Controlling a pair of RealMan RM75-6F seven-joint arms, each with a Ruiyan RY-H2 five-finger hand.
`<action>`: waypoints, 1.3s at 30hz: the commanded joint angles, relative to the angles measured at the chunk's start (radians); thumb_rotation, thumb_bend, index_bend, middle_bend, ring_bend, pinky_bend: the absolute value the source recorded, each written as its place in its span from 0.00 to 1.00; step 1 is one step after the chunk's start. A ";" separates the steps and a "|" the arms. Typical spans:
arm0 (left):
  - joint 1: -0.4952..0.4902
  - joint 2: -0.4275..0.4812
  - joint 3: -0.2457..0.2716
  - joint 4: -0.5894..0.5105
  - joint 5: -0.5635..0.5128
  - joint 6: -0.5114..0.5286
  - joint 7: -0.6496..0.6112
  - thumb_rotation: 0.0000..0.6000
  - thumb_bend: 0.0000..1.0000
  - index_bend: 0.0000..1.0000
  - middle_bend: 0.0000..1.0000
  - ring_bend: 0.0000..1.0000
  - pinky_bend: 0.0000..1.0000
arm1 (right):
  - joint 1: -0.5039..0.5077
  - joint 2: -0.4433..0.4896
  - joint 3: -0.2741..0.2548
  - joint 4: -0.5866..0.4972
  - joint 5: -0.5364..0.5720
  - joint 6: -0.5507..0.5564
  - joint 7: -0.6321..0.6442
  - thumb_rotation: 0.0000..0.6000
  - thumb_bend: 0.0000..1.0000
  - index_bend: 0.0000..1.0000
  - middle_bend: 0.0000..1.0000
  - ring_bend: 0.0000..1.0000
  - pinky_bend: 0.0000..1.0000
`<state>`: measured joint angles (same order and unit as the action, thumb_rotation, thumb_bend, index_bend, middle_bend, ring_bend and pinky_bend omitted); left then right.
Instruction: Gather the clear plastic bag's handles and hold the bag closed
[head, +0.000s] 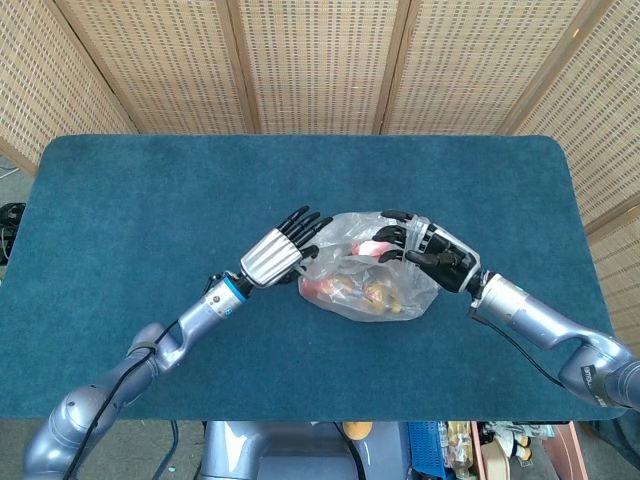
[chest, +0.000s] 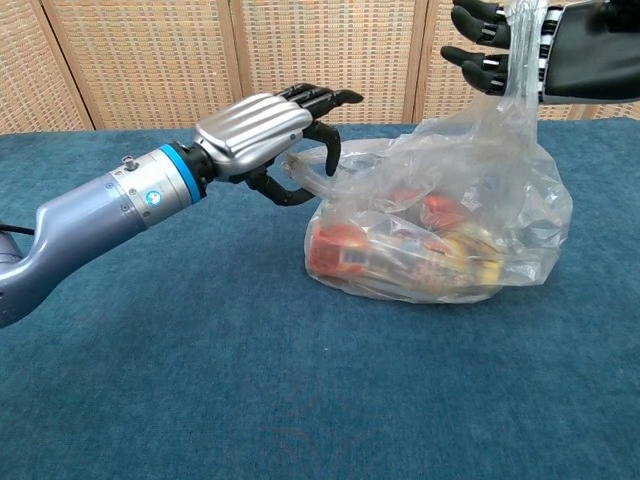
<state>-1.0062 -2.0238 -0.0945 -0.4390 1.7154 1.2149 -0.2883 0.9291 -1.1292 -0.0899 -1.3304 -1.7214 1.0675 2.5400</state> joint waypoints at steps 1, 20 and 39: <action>-0.015 -0.016 -0.001 0.020 -0.009 -0.004 0.021 1.00 0.49 0.54 0.00 0.00 0.00 | -0.002 -0.003 -0.004 0.007 0.001 0.002 0.003 1.00 0.00 0.23 0.38 0.24 0.37; -0.019 -0.077 -0.038 0.142 -0.074 0.189 -0.027 1.00 0.52 0.69 0.00 0.00 0.00 | -0.005 0.001 -0.017 0.007 0.004 0.015 -0.008 1.00 0.00 0.23 0.38 0.24 0.37; -0.050 -0.088 -0.143 0.136 -0.192 0.339 -0.213 1.00 0.50 0.69 0.00 0.00 0.00 | -0.003 0.006 -0.017 -0.015 0.013 0.008 -0.035 1.00 0.00 0.23 0.38 0.24 0.37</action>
<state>-1.0520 -2.1141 -0.2288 -0.2984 1.5324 1.5448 -0.4915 0.9265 -1.1227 -0.1072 -1.3457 -1.7085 1.0754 2.5053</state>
